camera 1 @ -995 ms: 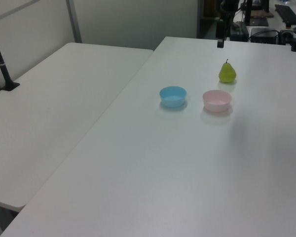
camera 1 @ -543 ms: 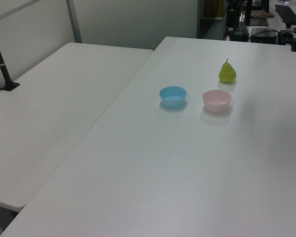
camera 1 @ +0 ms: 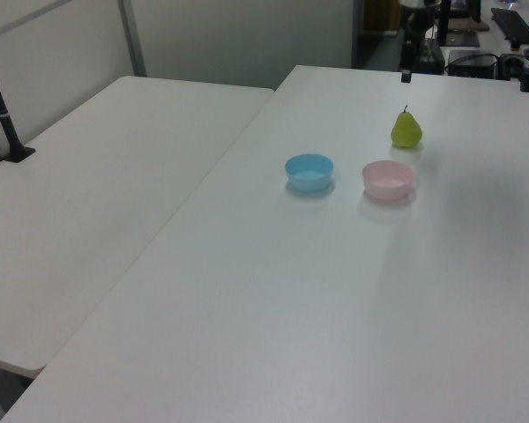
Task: Place the pear in the bowl
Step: 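Move the gripper over the green pear and lower it around the pear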
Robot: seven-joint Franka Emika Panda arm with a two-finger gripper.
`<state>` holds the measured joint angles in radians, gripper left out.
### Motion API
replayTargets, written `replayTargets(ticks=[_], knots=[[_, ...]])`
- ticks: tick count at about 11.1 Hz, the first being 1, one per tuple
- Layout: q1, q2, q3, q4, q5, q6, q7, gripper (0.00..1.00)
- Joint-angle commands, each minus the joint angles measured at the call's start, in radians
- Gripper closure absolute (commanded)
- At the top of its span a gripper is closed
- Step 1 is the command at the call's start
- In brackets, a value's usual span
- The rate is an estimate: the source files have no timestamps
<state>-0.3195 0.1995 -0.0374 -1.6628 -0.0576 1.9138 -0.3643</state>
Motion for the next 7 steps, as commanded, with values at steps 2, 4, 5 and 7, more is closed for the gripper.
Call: replayTargets(ticks=[2,4,5,7], knots=[[-0.038,0.043,-0.004,-0.100,0.007,0.128,-0.125,0.00],[-0.041,0.090,-0.004,-0.126,-0.013,0.207,-0.128,0.00],[-0.043,0.113,-0.004,-0.136,-0.014,0.244,-0.128,0.00],[-0.043,0.156,-0.004,-0.152,-0.015,0.301,-0.128,0.00]])
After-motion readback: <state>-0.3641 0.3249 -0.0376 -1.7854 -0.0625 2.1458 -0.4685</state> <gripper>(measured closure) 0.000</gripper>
